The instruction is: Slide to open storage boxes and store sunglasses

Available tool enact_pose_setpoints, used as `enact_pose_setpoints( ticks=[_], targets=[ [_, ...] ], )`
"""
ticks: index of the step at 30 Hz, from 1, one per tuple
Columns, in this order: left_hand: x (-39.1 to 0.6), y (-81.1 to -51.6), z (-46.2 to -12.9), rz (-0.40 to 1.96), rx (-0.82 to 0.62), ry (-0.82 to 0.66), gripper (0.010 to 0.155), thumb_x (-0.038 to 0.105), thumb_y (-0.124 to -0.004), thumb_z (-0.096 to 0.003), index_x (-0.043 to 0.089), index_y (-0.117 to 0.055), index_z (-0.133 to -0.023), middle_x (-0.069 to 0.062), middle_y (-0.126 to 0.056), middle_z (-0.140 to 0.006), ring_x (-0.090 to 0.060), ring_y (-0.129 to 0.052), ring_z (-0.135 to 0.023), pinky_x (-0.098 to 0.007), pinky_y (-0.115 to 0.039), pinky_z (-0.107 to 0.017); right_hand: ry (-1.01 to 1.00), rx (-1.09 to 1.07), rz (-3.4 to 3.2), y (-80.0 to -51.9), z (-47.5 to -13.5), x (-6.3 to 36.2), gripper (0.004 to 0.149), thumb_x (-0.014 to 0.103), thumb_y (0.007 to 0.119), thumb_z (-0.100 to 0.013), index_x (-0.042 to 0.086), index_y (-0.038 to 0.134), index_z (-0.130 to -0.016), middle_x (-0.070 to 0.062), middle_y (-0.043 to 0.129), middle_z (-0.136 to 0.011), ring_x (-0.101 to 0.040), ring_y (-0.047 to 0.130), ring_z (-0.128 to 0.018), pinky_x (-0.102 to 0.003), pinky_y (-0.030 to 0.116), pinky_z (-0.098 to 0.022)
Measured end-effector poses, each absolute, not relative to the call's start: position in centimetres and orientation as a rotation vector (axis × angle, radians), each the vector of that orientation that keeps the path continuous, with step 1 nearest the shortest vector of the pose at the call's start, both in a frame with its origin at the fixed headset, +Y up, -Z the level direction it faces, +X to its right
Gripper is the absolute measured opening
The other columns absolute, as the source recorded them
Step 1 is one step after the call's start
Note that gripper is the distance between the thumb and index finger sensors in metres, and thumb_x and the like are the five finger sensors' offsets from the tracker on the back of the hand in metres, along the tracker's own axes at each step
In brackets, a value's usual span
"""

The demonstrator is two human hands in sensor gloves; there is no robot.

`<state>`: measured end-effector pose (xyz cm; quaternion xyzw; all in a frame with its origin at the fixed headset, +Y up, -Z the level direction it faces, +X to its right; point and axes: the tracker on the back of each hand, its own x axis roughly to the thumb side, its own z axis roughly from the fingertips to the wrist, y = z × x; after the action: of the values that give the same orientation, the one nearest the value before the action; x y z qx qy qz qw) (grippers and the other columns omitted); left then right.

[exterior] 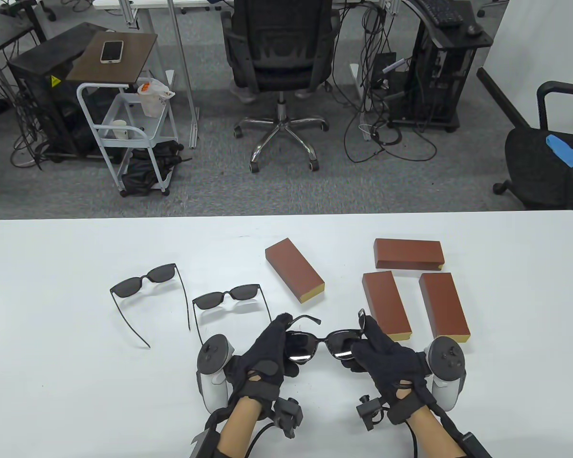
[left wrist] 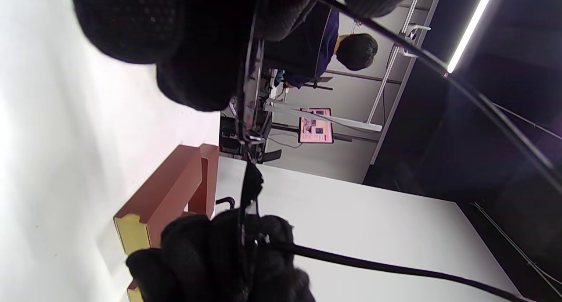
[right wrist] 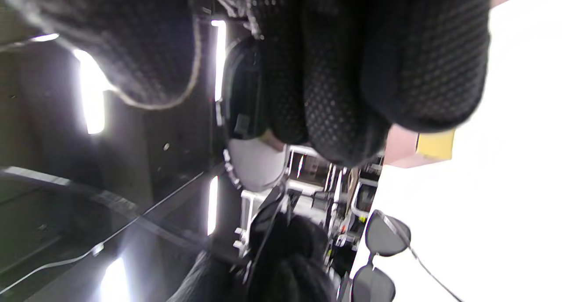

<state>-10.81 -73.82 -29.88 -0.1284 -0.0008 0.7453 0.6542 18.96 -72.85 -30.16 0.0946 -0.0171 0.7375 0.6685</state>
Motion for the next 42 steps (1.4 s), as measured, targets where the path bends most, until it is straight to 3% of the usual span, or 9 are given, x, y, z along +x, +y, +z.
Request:
enact_pose_setpoints(
  ticks=[4,9,19,28,35,42],
  targets=[
    [-11.1,-73.7,-29.9,1.660,-0.260,0.025,0.064,0.051,-0.066,-0.0530,0.017,-0.061,-0.106,-0.013,-0.089,-0.090,-0.024,-0.101,-0.055,-0.042,-0.085,-0.035,-0.016,0.235,1.590,-73.2,-30.1,18.9,0.079,0.064,0.081,-0.030,0.016,0.061,-0.089,-0.013,0.099,-0.067,-0.033,0.105,-0.052,-0.042,0.092,-0.036],
    [-11.2,-73.4,-29.9,1.600,-0.225,0.054,0.059,0.043,-0.072,-0.0522,0.016,-0.066,-0.104,-0.011,-0.093,-0.085,-0.021,-0.103,-0.051,-0.040,-0.088,-0.033,-0.005,0.230,1.532,-73.5,-30.1,18.9,0.077,0.068,0.071,-0.032,0.016,0.064,-0.088,-0.016,0.097,-0.070,-0.037,0.103,-0.055,-0.045,0.091,-0.038],
    [-11.3,-73.4,-29.9,1.555,-0.189,0.073,0.055,0.036,-0.078,-0.0498,0.016,-0.072,-0.100,-0.010,-0.098,-0.078,-0.019,-0.105,-0.044,-0.040,-0.089,-0.028,-0.025,0.164,1.523,-73.5,-30.0,19.2,0.061,0.060,0.070,-0.036,0.016,0.079,-0.077,-0.014,0.102,-0.062,-0.036,0.106,-0.049,-0.045,0.092,-0.033],
    [-11.2,-73.6,-29.9,1.556,-0.183,0.075,0.055,0.036,-0.079,-0.0489,0.016,-0.074,-0.099,-0.011,-0.099,-0.077,-0.020,-0.106,-0.044,-0.040,-0.090,-0.027,-0.022,0.105,1.526,-73.7,-29.9,19.4,0.056,0.057,0.071,-0.038,0.017,0.083,-0.074,-0.012,0.104,-0.059,-0.034,0.108,-0.045,-0.043,0.093,-0.030],
    [-10.5,-74.1,-29.9,1.661,-0.282,-0.039,0.065,0.050,-0.068,-0.0519,0.016,-0.061,-0.106,-0.014,-0.089,-0.090,-0.026,-0.101,-0.057,-0.044,-0.085,-0.037,-0.034,0.021,1.576,-73.9,-29.9,20.2,0.052,0.056,0.074,-0.038,0.018,0.085,-0.072,-0.010,0.106,-0.055,-0.031,0.109,-0.040,-0.041,0.094,-0.027],
    [-10.1,-74.2,-29.9,1.695,-0.335,-0.107,0.071,0.055,-0.064,-0.0516,0.015,-0.052,-0.109,-0.017,-0.082,-0.097,-0.031,-0.097,-0.066,-0.047,-0.083,-0.043,-0.042,-0.030,1.600,-73.9,-29.9,20.8,0.049,0.055,0.077,-0.038,0.020,0.087,-0.070,-0.008,0.108,-0.051,-0.029,0.110,-0.037,-0.039,0.095,-0.025]
  ],
)
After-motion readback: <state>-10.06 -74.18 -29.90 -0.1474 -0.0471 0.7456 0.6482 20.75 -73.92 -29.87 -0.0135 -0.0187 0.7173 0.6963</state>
